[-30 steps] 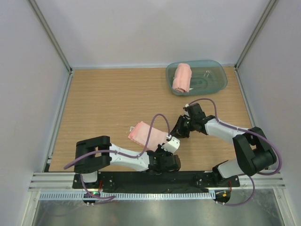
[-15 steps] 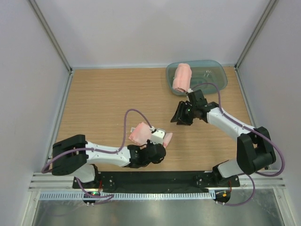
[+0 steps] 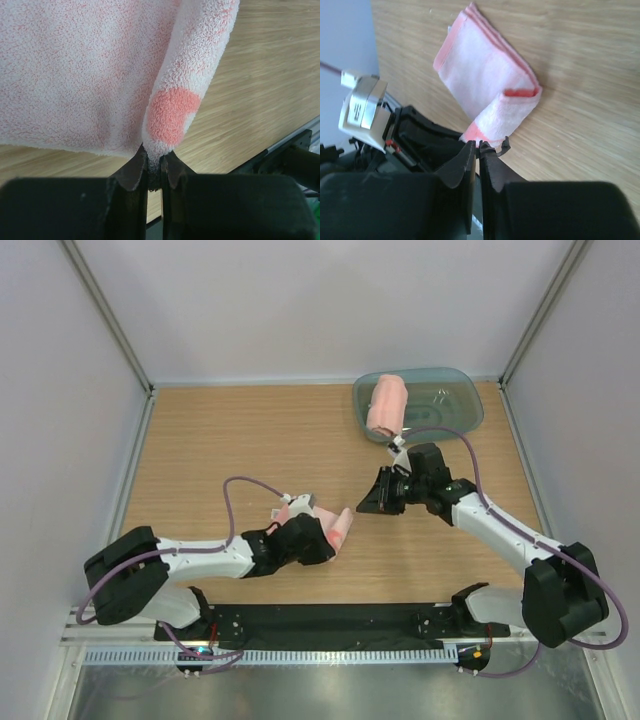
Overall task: Roll the towels
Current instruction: Roll the towel
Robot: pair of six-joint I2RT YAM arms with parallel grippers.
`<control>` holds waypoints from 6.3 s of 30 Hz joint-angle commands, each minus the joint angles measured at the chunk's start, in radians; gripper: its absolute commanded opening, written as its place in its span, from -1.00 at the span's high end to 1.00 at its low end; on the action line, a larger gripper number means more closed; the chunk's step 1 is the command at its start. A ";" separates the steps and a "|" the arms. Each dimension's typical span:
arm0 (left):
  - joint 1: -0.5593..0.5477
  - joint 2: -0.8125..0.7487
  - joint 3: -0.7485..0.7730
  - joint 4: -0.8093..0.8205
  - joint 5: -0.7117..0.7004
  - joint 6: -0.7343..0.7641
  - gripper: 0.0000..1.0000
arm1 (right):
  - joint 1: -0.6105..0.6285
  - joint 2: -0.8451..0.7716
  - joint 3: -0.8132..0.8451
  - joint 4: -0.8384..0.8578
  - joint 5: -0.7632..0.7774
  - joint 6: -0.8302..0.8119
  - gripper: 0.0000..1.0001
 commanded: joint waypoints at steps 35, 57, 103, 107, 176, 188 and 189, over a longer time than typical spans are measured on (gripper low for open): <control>0.238 0.029 -0.031 -0.158 0.226 -0.103 0.19 | 0.156 0.663 -0.090 0.824 -0.138 0.183 0.91; 0.023 -0.009 0.391 -0.540 -0.206 0.459 0.27 | 0.181 0.610 -0.034 0.631 -0.078 0.129 0.93; 0.006 0.243 0.068 -0.306 -0.187 0.305 0.05 | 0.037 0.796 0.295 0.267 -0.152 -0.064 0.88; 0.004 0.264 0.068 -0.307 -0.193 0.302 0.15 | 0.030 0.807 0.315 0.266 -0.161 -0.055 0.88; -0.248 0.242 0.447 -0.513 -0.294 0.352 -0.14 | 0.144 0.291 -0.117 0.154 0.103 0.077 0.47; -0.327 0.398 0.547 -0.616 -0.446 0.325 -0.20 | 0.144 0.287 -0.074 0.086 0.088 0.088 0.50; -0.333 0.396 0.552 -0.622 -0.460 0.322 -0.21 | 0.144 0.281 -0.074 0.083 0.084 0.086 0.50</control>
